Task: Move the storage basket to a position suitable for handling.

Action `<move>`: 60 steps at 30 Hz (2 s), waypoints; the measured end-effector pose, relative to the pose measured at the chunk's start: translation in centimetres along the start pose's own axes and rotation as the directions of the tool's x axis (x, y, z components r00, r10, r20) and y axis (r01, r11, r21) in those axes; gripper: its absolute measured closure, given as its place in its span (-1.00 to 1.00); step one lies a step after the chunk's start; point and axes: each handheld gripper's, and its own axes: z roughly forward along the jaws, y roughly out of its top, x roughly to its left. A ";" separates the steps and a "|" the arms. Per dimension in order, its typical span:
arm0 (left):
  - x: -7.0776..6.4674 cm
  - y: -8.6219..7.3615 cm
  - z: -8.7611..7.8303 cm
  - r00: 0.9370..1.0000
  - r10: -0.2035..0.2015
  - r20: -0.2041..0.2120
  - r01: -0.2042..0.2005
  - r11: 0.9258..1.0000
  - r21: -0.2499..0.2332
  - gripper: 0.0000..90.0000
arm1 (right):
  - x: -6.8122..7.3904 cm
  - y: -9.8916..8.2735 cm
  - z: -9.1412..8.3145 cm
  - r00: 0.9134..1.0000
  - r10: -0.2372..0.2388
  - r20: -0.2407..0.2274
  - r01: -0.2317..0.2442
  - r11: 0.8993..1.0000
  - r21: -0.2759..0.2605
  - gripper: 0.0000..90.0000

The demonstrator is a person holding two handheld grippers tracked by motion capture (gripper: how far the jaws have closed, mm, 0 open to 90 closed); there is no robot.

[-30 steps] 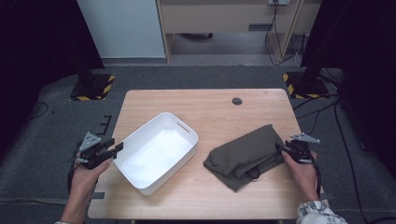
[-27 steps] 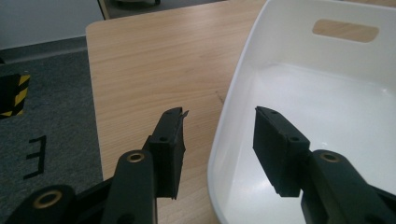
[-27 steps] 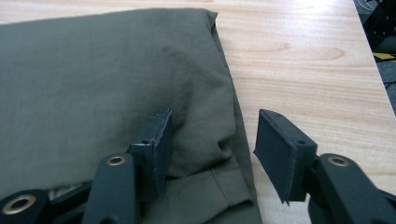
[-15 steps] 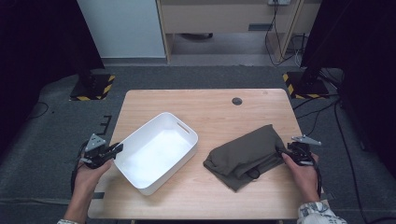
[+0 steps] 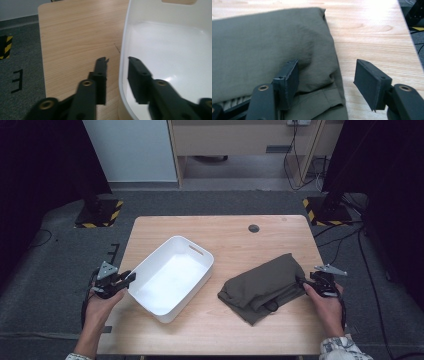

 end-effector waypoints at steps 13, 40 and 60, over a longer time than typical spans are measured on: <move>-4.1 4.3 -2.1 0.998 0.044 0.045 -0.038 0.993 -0.115 -0.04 | 0.0 -0.4 1.1 1.000 0.004 0.009 -0.005 0.997 0.076 -0.25; -12.6 8.2 2.1 0.952 0.151 0.266 -0.129 0.987 -0.098 -0.63 | 0.8 -0.4 1.2 0.994 -0.073 -0.080 0.078 0.995 0.062 0.78; -20.2 8.5 4.8 0.899 0.250 0.359 -0.237 0.968 -0.081 -0.73 | 0.9 -0.4 1.1 0.995 -0.069 -0.077 0.075 0.995 0.066 0.78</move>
